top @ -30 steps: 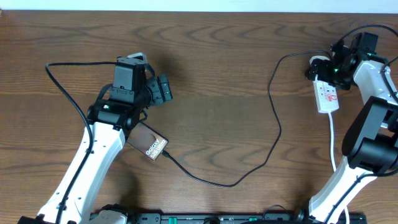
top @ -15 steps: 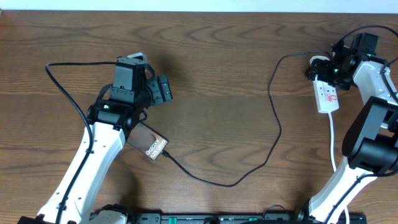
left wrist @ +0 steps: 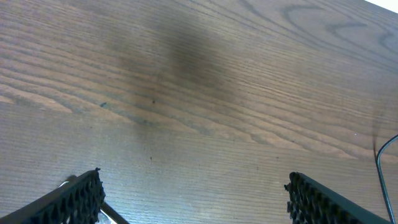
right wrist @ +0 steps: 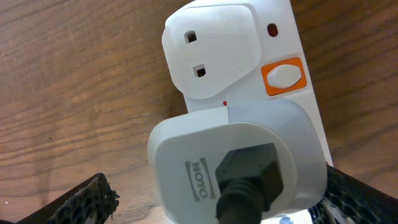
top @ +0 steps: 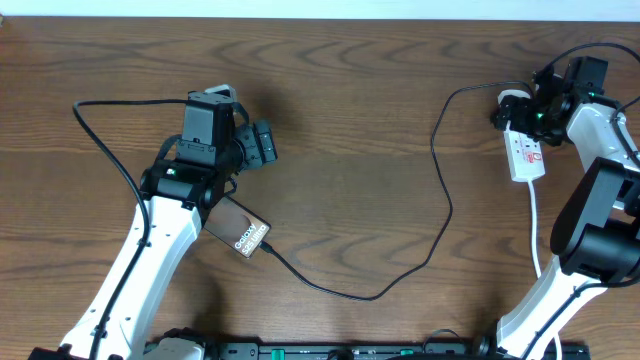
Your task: Plug charger to phone and switch on socket
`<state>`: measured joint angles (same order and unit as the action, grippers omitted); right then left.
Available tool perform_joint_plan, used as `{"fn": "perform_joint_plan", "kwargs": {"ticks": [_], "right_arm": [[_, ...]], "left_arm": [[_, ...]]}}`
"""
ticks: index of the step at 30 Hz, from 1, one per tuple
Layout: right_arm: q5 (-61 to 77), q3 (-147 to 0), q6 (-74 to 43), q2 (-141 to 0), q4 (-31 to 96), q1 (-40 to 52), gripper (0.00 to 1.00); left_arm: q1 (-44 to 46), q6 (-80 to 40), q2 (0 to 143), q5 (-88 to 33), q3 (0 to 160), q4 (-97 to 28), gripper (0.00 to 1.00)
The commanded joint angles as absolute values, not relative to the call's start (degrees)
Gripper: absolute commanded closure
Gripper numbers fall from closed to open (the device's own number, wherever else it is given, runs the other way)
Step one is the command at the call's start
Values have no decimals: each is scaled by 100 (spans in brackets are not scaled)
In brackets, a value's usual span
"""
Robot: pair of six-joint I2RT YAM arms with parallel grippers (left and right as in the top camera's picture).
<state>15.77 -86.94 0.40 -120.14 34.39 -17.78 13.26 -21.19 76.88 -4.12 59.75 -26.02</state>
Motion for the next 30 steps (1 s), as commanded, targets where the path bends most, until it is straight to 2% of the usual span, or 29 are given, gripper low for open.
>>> {"fn": "perform_joint_plan", "kwargs": {"ticks": [1,23,30], "right_arm": [[3214,-8335,-217,-12263,3662,-1415,7],[3260,-8082,-353,-12250,3310,-1428,7],[2359,-9198,-464,-12169,4469,-1719,3]], "left_arm": [[1347,-2174,7714,-338,6099,-2628,8],[1347,-2171,7714,-336,6099,-2628,8],[1347,-2171,7714,-336,6099,-2652,8]]}}
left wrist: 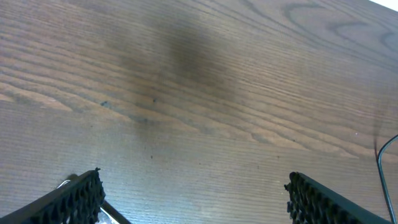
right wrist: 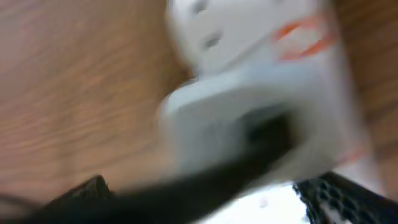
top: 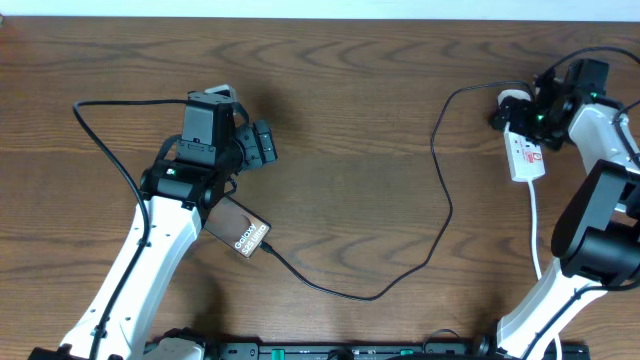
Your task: Plug charger to phone and switch on socket
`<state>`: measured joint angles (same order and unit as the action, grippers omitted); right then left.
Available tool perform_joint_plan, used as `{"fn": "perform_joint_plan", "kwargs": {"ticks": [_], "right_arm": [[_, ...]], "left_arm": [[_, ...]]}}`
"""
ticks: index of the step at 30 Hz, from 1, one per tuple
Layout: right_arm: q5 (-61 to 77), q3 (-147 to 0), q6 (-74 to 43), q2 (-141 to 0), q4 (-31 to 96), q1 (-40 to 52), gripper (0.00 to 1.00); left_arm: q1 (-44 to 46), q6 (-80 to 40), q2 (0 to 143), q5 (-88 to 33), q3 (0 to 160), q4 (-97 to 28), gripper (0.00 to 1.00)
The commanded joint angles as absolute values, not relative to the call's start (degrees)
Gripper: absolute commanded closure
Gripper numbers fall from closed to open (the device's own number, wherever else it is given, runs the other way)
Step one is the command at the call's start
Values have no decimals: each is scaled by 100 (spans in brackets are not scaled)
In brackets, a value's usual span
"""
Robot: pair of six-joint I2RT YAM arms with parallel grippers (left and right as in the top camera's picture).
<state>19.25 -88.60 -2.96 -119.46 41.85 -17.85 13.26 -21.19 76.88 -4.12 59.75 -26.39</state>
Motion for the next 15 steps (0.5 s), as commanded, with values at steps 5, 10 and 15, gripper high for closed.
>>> {"fn": "perform_joint_plan", "kwargs": {"ticks": [5,10,15], "right_arm": [[1704,-10274,-469,-11917,5516,-1835,1],[725,-11017,-1197,-11419,6241,-1820,1],[-38,-11133,-2456,-10709,6847,-1791,1]], "left_arm": [[1347,-2171,7714,-338,6099,-2659,8],[1347,-2171,7714,-338,6099,-2657,8],[1347,-2171,7714,-338,6099,-2657,8]]}}
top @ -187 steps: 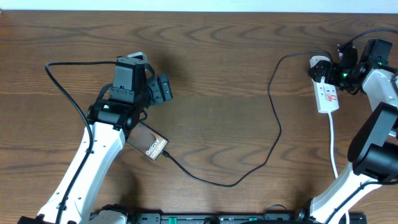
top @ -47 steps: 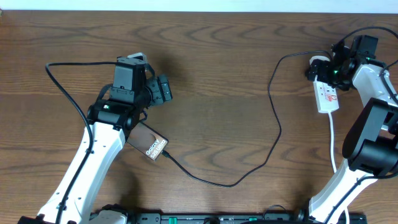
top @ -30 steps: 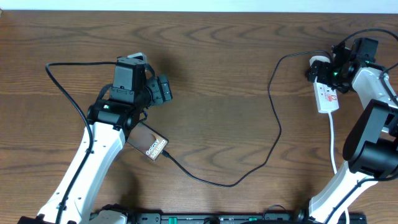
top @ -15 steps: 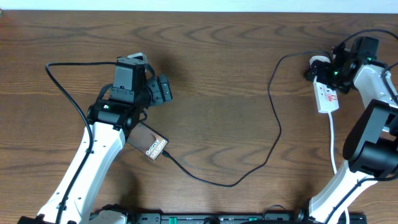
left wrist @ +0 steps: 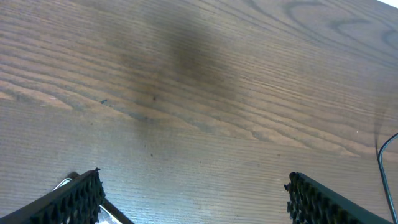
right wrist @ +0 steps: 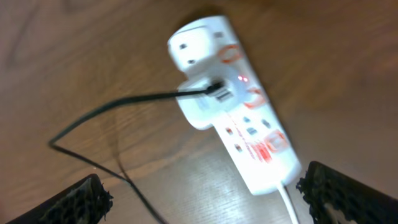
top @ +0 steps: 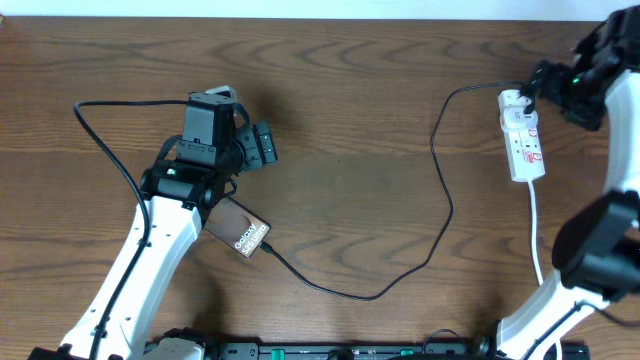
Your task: Plug charger to phone and switch on socket
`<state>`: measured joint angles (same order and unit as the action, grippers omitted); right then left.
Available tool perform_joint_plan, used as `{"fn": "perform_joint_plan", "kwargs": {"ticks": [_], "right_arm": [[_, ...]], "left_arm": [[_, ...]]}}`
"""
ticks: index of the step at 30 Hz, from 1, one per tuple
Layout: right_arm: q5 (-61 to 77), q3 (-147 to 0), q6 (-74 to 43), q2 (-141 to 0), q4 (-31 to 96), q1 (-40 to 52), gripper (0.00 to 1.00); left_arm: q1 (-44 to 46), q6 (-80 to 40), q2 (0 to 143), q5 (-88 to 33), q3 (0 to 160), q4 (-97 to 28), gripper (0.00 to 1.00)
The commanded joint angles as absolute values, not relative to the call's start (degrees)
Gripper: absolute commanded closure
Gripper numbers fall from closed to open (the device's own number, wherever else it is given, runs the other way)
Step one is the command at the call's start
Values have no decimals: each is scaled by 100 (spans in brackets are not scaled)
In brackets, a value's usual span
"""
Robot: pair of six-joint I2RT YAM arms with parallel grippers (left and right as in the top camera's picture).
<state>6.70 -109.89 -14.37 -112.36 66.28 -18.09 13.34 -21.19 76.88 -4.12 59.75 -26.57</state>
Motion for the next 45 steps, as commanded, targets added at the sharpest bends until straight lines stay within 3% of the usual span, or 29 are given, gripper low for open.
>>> {"fn": "perform_joint_plan", "kwargs": {"ticks": [1,25,32,36,45], "right_arm": [[-80,-11133,-2672,-10580,6963,-1791,1],[-51,-11128,-2825,-10136,7030,-1796,1],[-51,-11128,-2825,-10136,7032,-1796,1],[-51,-11128,-2825,-10136,7032,-1796,1],[-51,-11128,-2825,-10136,7032,-1796,1]], "left_arm": [[1347,-2171,7714,-338,6099,-2657,8],[1332,-2169,7651,-336,6097,-2696,8],[1350,-2106,6803,119,5551,-3017,8],[1347,-2106,5793,550,4447,-2005,8],[1079,-2102,2993,843,1007,2436,8]]}}
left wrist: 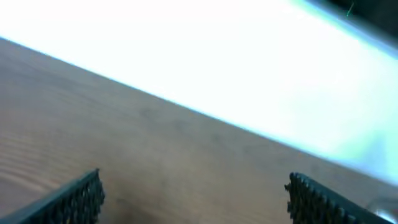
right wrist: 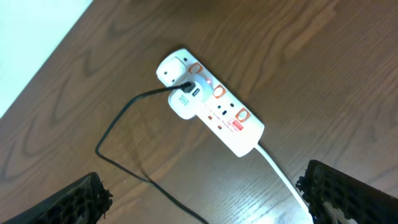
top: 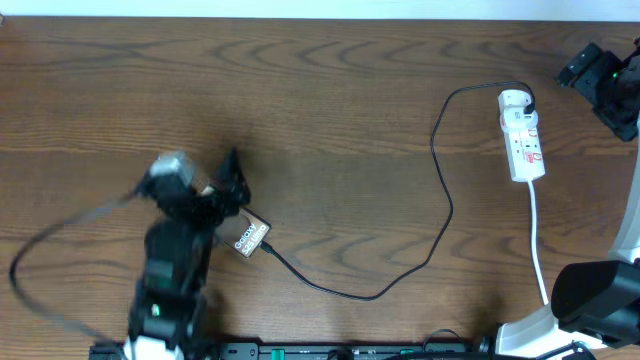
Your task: Plug charger to phone and switch on socket
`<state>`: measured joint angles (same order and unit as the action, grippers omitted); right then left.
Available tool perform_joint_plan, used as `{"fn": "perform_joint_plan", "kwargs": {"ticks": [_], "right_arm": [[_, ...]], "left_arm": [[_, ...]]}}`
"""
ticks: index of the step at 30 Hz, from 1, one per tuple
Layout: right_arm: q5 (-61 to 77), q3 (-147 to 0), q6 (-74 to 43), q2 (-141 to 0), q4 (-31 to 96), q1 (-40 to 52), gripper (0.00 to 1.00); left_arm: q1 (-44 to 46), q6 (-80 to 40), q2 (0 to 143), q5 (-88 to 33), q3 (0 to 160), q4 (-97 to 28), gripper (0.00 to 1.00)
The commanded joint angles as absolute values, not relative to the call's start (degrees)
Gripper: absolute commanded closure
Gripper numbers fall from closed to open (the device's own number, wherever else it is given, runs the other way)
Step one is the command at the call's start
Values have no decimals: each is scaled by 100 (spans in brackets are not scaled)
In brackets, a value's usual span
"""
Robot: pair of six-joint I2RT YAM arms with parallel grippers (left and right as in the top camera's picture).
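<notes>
The phone (top: pixel 245 237) lies face down at front left with the black charger cable (top: pixel 441 214) plugged into its end. The cable loops across the table to the white charger plug (right wrist: pixel 181 104), which sits in the white power strip (right wrist: pixel 214 106) with orange switches; the strip also shows at the far right (top: pixel 523 140). My right gripper (right wrist: pixel 208 199) hangs open high above the strip and touches nothing. My left gripper (left wrist: pixel 194 202) is open and empty. The left arm (top: pixel 172 240) is blurred, just left of the phone.
The strip's white lead (top: pixel 537 235) runs toward the front edge at the right. A bright white area lies beyond the table's far edge (left wrist: pixel 205 112) in the left wrist view. The wooden table (top: pixel 330 150) carries nothing else between the two arms.
My left arm has drawn back from over the phone toward the front left, and its camera now faces the table's far edge. My right gripper sits higher and farther from the strip.
My right gripper was first close over the charger plug and the strip's switch, and was still there, blurred, a second later. Then it stood clear above the strip, where a red light showed. The left arm stayed over the phone until now.
</notes>
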<state>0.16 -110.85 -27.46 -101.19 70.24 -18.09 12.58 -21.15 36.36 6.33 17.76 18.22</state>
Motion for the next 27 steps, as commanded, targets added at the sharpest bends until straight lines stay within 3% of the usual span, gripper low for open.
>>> {"fn": "perform_joint_plan", "kwargs": {"ticks": [1,6,20,27], "right_arm": [[-51,-11128,-2825,-10136,7032,-1796,1],[-51,-11128,-2825,-10136,7030,-1796,1],[-51,-11128,-2825,-10136,7032,-1796,1],[-51,-11128,-2825,-10136,7032,-1796,1]], "left_arm": [[991,-2102,2775,840,746,2709,8],[561,-2014,1931,814,40,3004,8],[-34,-1868,-16,633,25,-397,8],[-202,-1717,45,193,27,-412,8]]}}
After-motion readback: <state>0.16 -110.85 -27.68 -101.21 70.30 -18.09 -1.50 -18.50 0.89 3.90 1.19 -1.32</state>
